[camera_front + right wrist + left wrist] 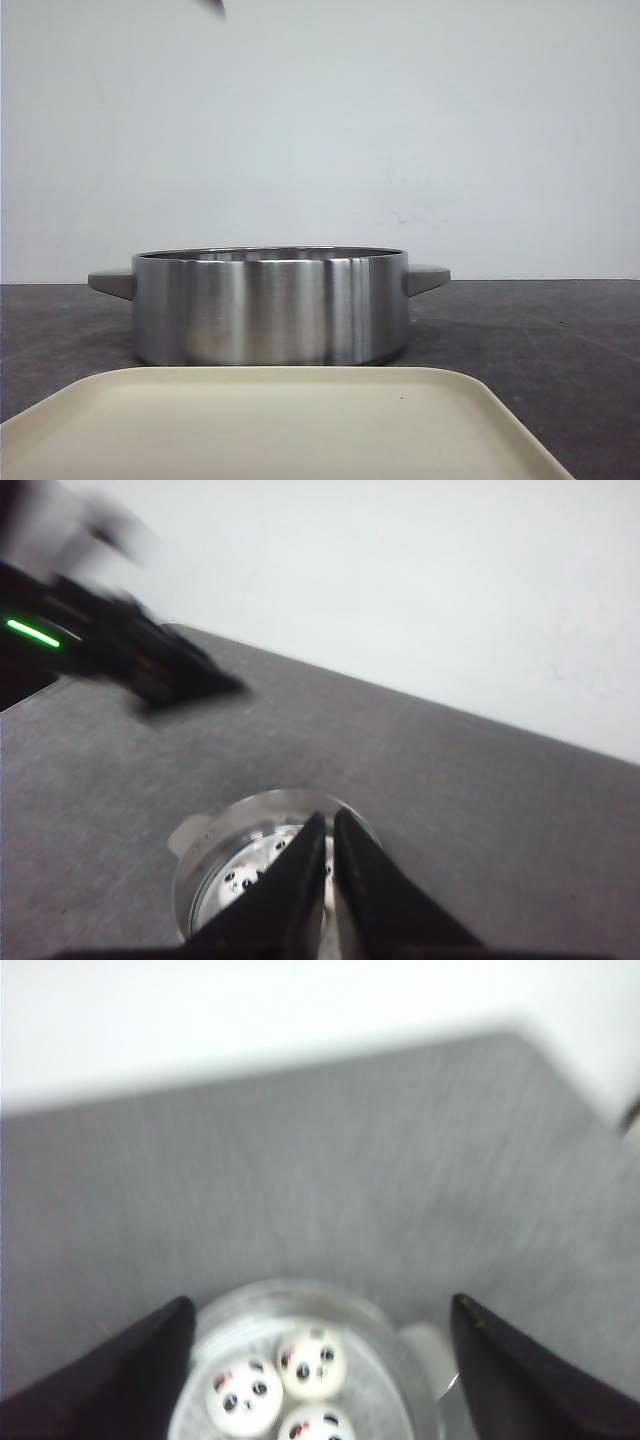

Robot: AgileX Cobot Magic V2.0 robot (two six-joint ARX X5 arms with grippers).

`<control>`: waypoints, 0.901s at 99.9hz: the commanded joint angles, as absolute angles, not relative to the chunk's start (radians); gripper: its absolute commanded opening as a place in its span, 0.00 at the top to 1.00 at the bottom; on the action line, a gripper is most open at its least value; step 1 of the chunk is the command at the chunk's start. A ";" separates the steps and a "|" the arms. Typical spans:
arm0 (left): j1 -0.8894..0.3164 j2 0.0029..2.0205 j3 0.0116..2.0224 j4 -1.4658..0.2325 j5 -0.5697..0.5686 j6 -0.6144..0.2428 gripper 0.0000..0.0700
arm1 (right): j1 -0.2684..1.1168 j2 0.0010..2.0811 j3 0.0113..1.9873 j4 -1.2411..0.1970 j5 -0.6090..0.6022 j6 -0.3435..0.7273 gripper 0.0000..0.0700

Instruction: Steam buns

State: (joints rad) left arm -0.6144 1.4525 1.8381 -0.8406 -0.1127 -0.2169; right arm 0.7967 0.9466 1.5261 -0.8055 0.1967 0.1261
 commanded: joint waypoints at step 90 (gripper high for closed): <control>-0.733 0.542 1.030 -0.782 -0.243 -0.218 0.98 | 0.809 0.794 0.942 -0.097 0.173 0.101 0.99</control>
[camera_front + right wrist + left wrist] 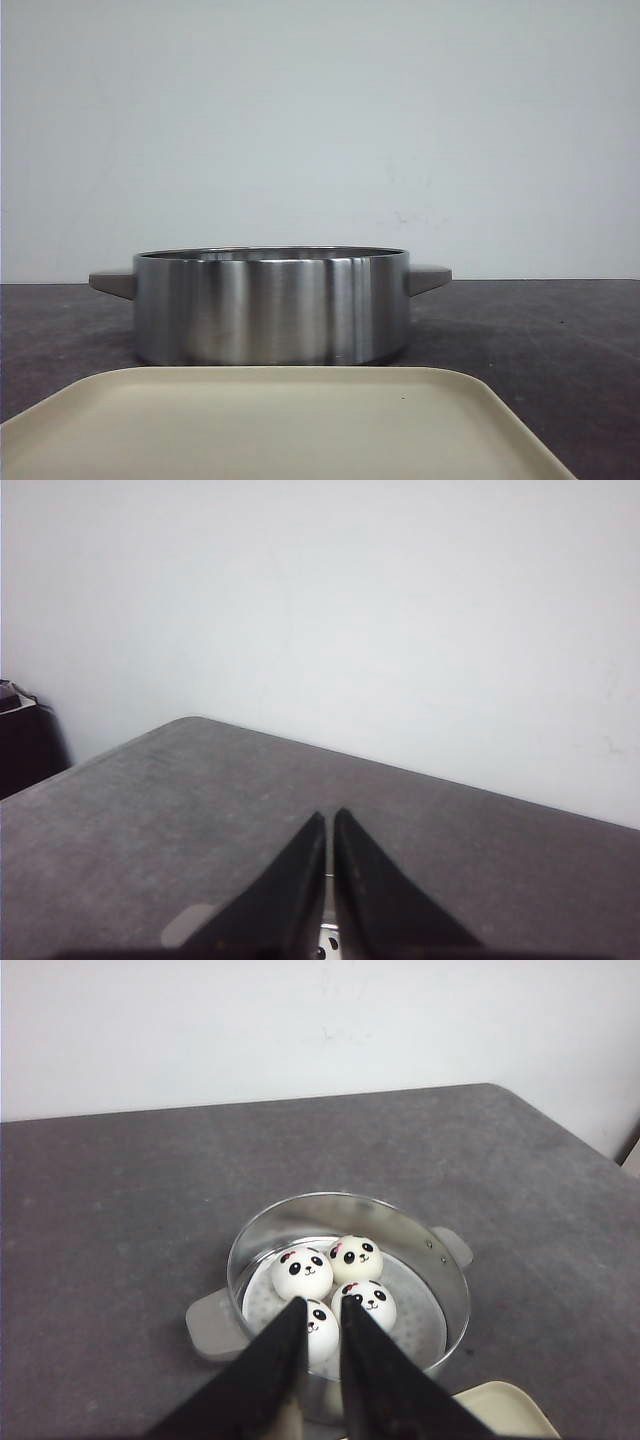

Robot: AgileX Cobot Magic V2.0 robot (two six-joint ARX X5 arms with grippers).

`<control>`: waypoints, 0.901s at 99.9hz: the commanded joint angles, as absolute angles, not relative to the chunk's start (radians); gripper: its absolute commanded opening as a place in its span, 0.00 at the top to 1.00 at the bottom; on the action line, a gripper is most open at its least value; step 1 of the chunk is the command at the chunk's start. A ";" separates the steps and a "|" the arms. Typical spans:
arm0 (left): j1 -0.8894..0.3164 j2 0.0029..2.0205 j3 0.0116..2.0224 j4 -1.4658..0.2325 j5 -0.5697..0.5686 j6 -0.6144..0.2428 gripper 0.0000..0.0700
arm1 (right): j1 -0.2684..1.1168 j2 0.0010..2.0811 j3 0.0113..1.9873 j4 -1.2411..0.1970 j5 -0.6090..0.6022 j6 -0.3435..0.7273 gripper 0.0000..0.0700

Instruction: Steam buns

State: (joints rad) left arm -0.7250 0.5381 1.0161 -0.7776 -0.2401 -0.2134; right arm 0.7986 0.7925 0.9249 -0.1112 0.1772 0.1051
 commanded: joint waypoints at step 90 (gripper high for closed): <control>-0.733 0.542 1.031 -0.789 -0.243 -0.218 0.98 | 0.516 0.580 0.765 -0.272 0.205 0.089 0.99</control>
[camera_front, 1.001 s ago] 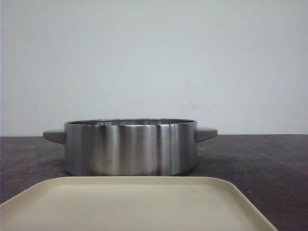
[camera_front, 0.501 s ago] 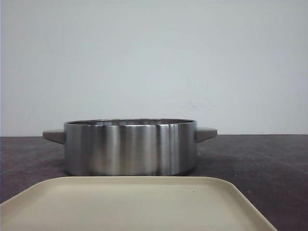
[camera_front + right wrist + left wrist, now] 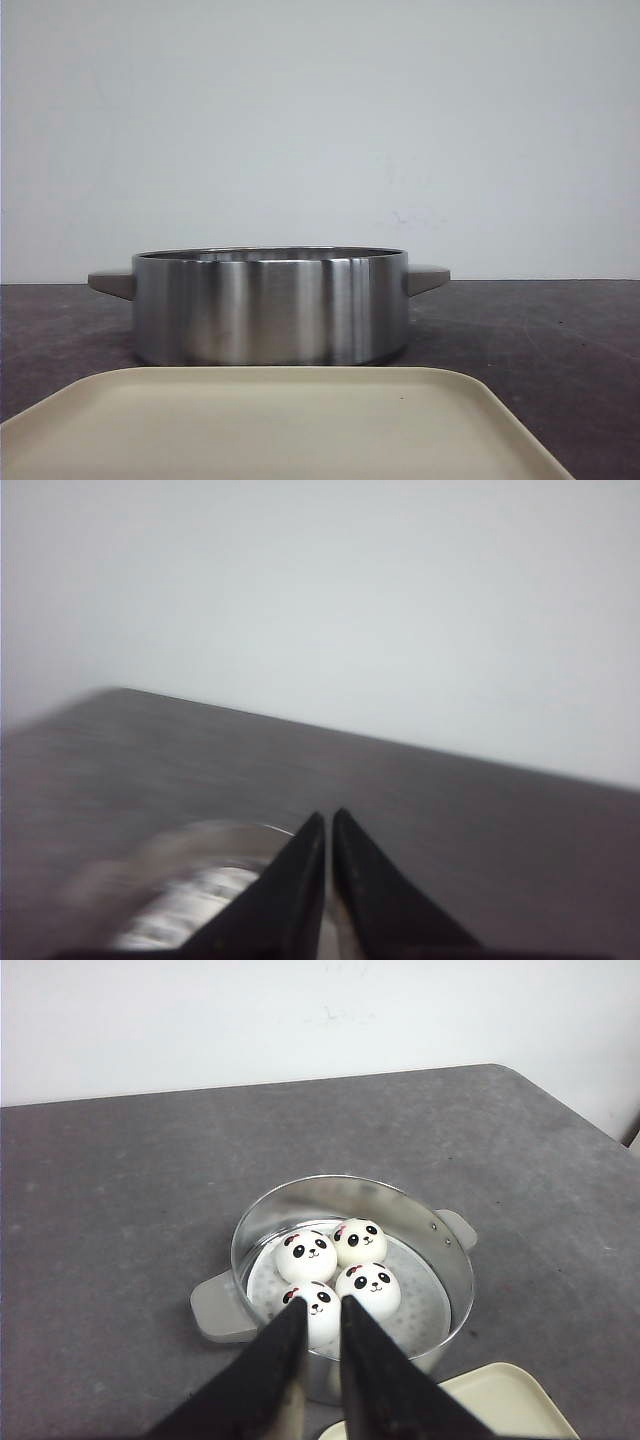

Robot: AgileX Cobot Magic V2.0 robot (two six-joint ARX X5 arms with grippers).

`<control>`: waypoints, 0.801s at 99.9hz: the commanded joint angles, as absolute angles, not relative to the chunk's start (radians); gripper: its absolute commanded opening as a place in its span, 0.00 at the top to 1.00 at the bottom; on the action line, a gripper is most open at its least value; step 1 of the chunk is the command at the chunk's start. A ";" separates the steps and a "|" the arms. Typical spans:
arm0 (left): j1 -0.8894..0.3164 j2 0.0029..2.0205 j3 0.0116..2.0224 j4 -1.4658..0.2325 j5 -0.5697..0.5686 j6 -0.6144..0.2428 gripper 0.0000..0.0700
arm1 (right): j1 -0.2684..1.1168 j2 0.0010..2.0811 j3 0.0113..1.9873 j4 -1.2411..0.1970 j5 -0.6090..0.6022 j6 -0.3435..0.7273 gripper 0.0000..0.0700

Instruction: Steam buns

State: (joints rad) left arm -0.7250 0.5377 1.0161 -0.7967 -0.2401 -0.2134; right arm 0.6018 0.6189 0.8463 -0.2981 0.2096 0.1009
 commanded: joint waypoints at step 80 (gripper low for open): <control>-0.733 0.540 1.031 -0.789 -0.243 -0.218 0.98 | 0.046 0.004 0.012 -0.172 -0.056 0.041 0.99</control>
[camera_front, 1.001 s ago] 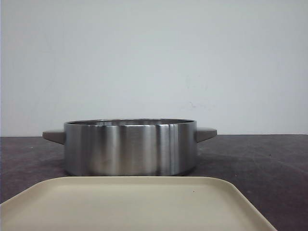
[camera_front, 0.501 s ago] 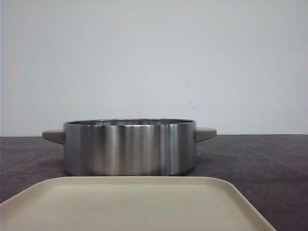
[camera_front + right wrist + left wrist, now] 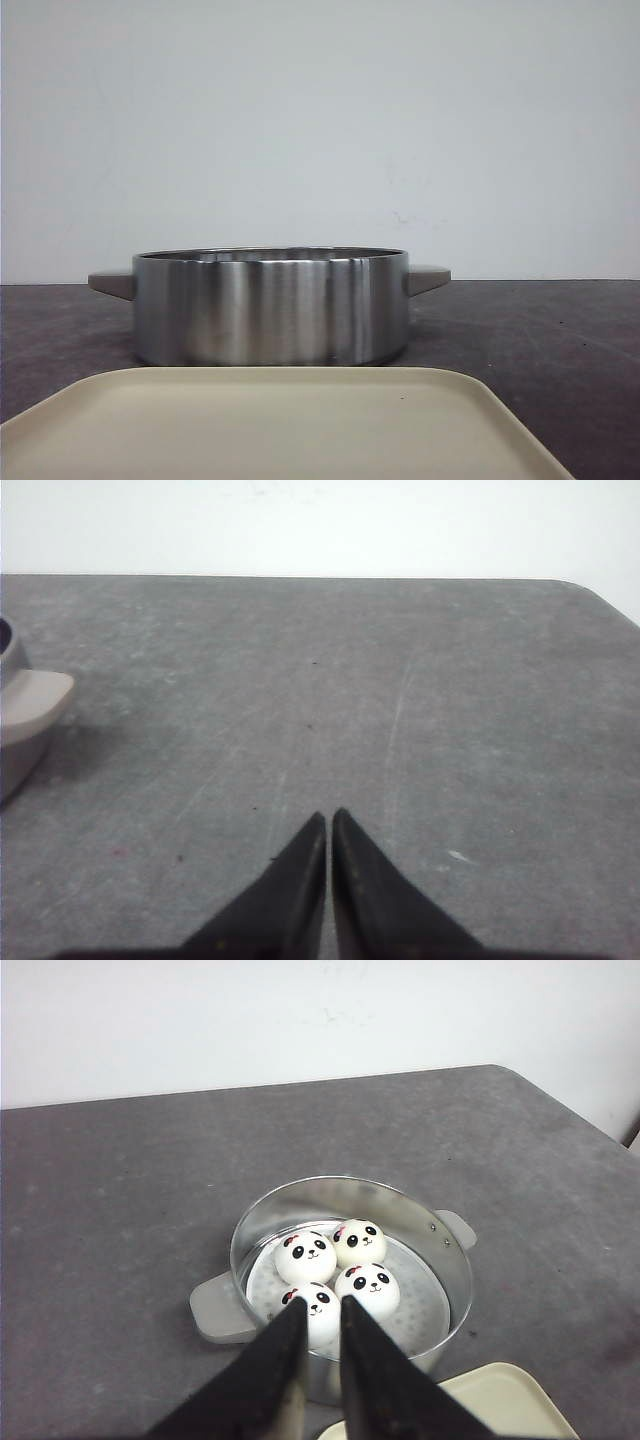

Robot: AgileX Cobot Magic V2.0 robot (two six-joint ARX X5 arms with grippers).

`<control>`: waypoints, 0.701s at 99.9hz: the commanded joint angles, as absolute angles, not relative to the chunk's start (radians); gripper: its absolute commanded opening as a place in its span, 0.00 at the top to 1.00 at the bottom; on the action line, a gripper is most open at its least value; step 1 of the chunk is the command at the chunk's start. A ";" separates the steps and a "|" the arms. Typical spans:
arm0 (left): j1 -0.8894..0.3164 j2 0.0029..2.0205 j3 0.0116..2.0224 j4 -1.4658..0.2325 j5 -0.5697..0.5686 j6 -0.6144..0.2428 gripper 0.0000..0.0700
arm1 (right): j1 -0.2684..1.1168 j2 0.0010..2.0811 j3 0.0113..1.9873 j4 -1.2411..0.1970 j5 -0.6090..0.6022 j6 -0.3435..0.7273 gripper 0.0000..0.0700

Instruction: Steam buns

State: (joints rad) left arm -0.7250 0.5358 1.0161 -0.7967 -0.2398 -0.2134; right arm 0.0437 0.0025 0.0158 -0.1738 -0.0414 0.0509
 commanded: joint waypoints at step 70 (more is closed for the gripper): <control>-0.733 0.540 1.031 -0.789 -0.243 -0.218 0.98 | 0.044 0.004 0.012 -0.157 -0.053 0.040 0.99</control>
